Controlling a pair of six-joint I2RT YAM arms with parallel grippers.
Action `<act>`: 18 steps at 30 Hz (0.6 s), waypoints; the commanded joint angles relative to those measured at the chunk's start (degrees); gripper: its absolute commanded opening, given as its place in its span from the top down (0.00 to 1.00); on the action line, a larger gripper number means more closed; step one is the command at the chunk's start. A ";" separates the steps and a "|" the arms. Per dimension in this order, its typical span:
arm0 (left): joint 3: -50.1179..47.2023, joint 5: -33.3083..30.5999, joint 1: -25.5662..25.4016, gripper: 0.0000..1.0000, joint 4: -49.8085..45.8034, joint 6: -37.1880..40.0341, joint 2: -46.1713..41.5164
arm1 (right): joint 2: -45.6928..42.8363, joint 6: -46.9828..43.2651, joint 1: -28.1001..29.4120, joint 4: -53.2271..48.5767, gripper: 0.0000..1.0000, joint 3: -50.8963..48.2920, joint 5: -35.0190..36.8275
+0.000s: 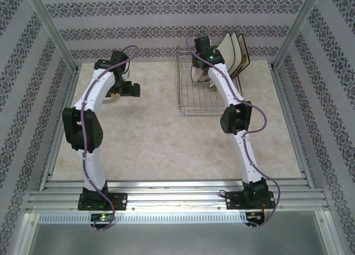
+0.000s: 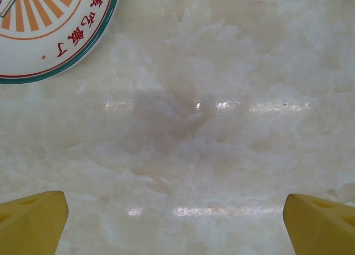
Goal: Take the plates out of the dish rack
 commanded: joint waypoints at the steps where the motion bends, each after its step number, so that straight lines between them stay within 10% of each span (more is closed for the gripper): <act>1: 0.89 -1.00 -0.59 0.00 -2.61 0.89 0.26 | 0.17 0.77 0.90 1.66 0.66 1.46 1.25; 10: -0.02 -2.50 -0.55 0.00 -2.57 0.64 0.07 | -0.78 1.15 1.22 1.39 0.96 0.61 0.98; 18: -0.65 -4.60 -0.52 0.00 -2.11 0.92 0.71 | -3.85 -0.65 1.31 1.15 1.00 -0.92 1.52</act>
